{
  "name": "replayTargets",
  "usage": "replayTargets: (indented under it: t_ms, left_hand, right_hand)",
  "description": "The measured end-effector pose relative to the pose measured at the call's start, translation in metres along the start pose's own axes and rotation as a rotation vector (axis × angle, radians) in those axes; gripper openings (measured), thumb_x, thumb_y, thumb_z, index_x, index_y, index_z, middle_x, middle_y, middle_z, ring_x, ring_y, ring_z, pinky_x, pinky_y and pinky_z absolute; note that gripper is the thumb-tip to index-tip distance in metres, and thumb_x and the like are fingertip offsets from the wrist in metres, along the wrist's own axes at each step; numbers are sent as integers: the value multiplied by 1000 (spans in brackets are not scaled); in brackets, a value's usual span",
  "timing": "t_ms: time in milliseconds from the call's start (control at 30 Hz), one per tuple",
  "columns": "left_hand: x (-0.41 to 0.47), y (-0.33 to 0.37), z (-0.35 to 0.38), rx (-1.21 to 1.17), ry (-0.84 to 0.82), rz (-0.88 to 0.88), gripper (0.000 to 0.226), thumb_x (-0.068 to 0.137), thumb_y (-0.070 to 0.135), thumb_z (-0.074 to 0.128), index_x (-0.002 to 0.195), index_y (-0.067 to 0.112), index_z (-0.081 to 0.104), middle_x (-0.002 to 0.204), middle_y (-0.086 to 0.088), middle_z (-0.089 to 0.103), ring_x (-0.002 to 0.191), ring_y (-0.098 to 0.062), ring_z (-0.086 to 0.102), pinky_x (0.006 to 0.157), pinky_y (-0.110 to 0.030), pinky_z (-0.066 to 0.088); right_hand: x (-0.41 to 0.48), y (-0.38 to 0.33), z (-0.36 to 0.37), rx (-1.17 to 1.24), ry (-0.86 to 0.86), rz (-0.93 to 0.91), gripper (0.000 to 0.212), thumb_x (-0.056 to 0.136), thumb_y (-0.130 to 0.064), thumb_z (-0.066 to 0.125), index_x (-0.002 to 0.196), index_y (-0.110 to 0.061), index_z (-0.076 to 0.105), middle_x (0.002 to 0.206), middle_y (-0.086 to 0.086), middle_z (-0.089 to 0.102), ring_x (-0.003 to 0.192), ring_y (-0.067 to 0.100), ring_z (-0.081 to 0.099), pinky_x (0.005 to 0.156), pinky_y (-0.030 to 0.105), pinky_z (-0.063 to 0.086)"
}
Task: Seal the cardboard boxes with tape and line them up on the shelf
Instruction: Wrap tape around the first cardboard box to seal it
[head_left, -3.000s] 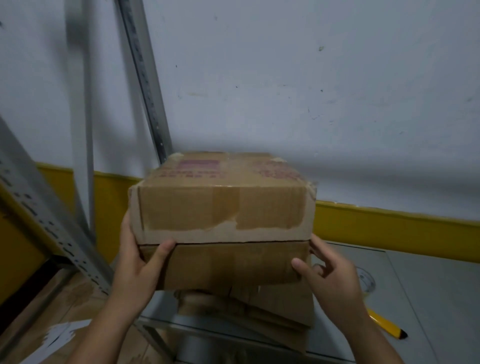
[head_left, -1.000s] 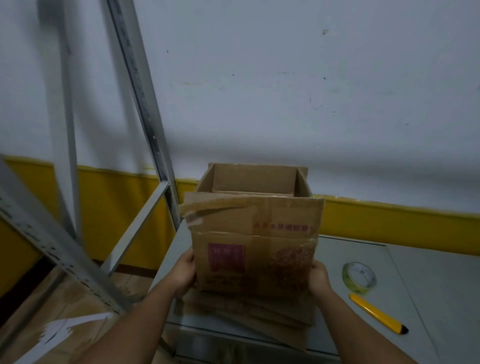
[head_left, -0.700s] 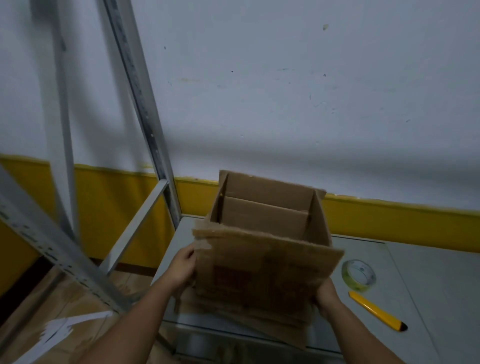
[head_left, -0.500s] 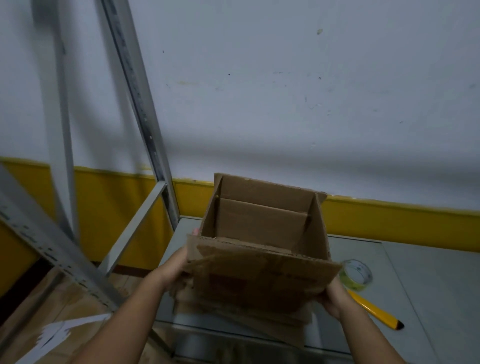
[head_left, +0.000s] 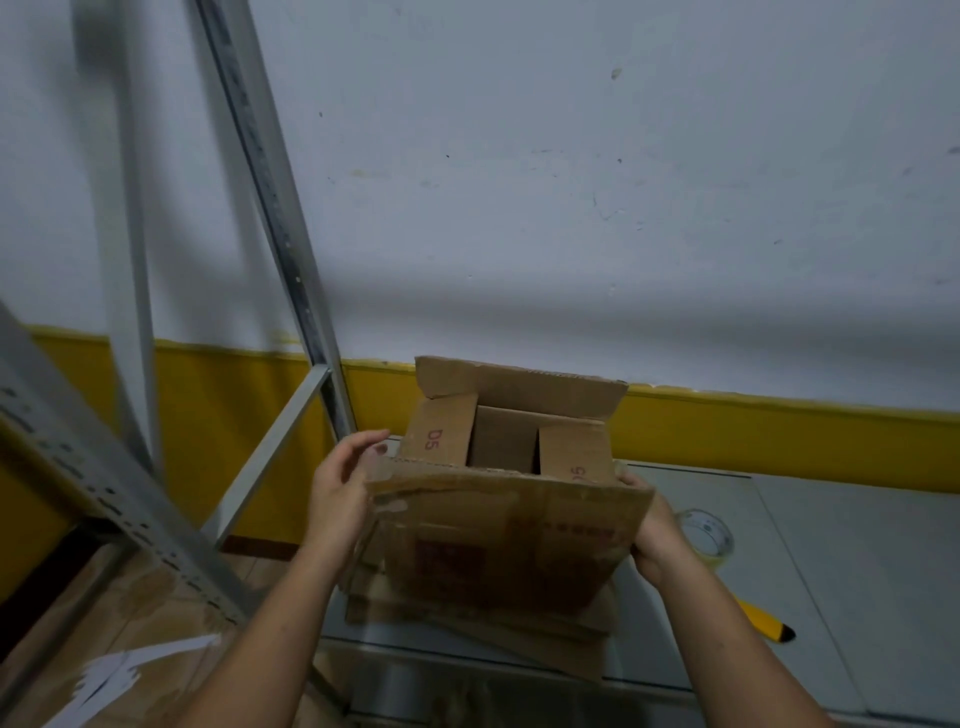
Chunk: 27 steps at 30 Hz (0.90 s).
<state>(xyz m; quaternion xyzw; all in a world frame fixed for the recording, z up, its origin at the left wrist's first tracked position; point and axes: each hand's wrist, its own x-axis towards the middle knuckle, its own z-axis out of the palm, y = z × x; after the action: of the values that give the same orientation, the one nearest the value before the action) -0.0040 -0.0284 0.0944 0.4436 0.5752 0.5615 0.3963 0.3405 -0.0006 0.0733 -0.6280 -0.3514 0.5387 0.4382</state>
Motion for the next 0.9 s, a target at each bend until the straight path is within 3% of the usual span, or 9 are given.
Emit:
replayTargets:
  t_ms: [100, 167, 233, 367, 500, 600, 700, 800, 900]
  left_hand:
    - [-19, -1, -8, -65, -194, 95, 75, 94, 80, 47, 123, 16, 72, 122, -5, 76, 118, -22, 70, 96, -40, 55]
    - [-23, -5, -10, 51, -332, 150, 98, 81, 94, 47, 137, 16, 65, 131, 1, 73, 126, -18, 66, 104, -44, 54]
    - [-22, -4, -8, 103, -386, 160, 110, 74, 99, 47, 147, 17, 57, 139, 4, 69, 132, -17, 63, 109, -48, 53]
    - [-22, 2, -3, -15, -466, 150, 128, 67, 106, 29, 154, 14, 48, 149, -1, 62, 141, -22, 55, 114, -43, 48]
    - [-21, -4, 0, -145, -522, 146, 138, 61, 106, 40, 155, 5, 41, 154, -10, 56, 143, -28, 53, 113, -42, 50]
    - [-23, 3, 5, -99, -428, 116, 123, 58, 96, 69, 148, 14, 51, 140, 1, 68, 131, -19, 63, 102, -33, 57]
    - [-23, 12, 18, 25, -178, 133, 91, 64, 89, 73, 125, 22, 67, 115, 13, 77, 106, -5, 72, 80, -19, 60]
    - [-10, 21, 39, 79, 1, 36, 53, 81, 68, 73, 100, 19, 77, 92, 7, 80, 88, -8, 75, 67, -21, 57]
    - [9, 12, 46, 218, 47, 13, 39, 90, 56, 75, 86, 18, 77, 81, 4, 78, 76, -8, 73, 68, -36, 59]
  right_hand:
    - [6, -2, -2, -9, 4, 39, 18, 100, -20, 60, 108, -18, 76, 100, 12, 79, 95, 36, 74, 81, 45, 59]
    - [11, -3, -5, -4, 13, 62, 16, 99, -21, 62, 103, -16, 77, 98, 15, 78, 91, 37, 74, 80, 46, 58]
    - [13, -3, -7, -1, 23, 71, 15, 99, -21, 63, 102, -14, 76, 97, 16, 78, 88, 36, 73, 78, 45, 58]
    - [13, 0, -9, 34, 43, 98, 19, 102, -24, 60, 103, -13, 75, 95, 17, 78, 87, 36, 73, 71, 42, 58]
    - [14, 4, -11, 38, 37, 104, 20, 102, -21, 58, 105, -11, 75, 96, 18, 78, 87, 37, 73, 75, 45, 58]
    - [12, 3, -9, 51, 48, 104, 19, 103, -20, 57, 98, -13, 74, 89, 15, 78, 80, 33, 73, 68, 40, 59]
    - [8, 1, -6, 43, 43, 101, 19, 103, -19, 57, 94, -12, 73, 87, 15, 77, 75, 29, 71, 62, 35, 56]
    - [4, 4, -8, 9, 42, 81, 14, 103, -16, 59, 99, -12, 72, 87, 13, 77, 74, 26, 72, 55, 31, 55]
    - [1, 13, -11, 4, 6, 55, 17, 101, -15, 64, 117, -19, 68, 97, 9, 79, 89, 28, 77, 72, 40, 63]
